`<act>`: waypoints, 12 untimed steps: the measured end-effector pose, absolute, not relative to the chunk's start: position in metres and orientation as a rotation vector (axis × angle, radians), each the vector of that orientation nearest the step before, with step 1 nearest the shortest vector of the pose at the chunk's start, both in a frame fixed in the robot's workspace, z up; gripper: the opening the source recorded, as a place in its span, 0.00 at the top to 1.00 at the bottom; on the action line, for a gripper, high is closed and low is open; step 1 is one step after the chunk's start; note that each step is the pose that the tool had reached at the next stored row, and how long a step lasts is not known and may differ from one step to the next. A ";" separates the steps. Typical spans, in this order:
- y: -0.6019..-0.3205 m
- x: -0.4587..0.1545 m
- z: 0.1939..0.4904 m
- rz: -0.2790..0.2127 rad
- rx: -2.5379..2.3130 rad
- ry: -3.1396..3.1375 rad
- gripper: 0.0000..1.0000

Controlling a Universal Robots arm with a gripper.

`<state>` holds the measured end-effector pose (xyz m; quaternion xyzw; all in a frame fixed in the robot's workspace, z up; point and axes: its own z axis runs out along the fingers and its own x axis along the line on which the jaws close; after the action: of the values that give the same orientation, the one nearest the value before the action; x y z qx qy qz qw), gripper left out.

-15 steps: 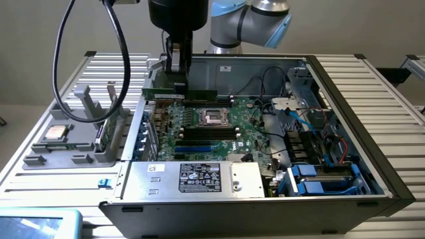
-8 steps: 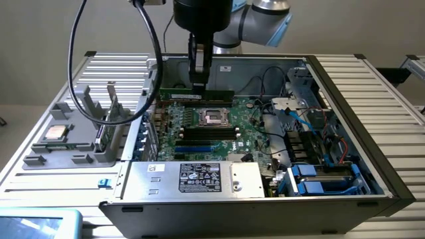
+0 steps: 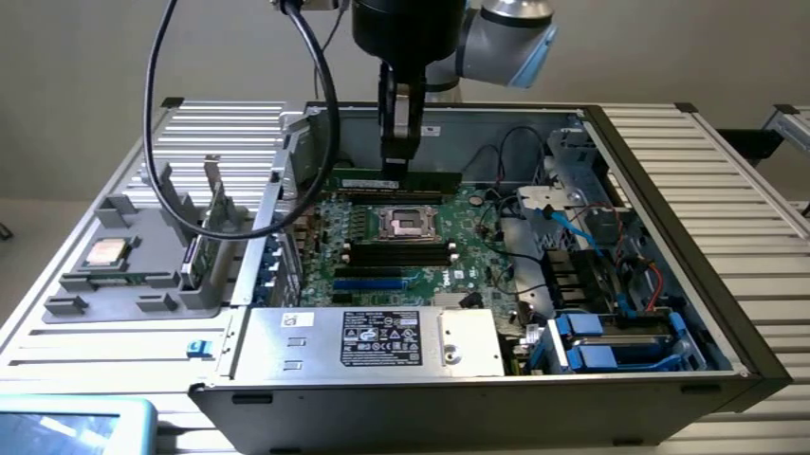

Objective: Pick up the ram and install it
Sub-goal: 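Pick up the ram and move it above insertion slot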

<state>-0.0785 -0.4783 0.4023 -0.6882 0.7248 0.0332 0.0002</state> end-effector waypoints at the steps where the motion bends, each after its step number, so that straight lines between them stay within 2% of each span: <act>1: -0.476 -0.078 0.402 0.104 -2.162 2.277 0.89; 12: -0.441 -0.076 0.402 0.104 -2.161 2.277 0.89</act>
<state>-0.0762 -0.4408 0.4022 -0.6881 0.7249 0.0332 0.0002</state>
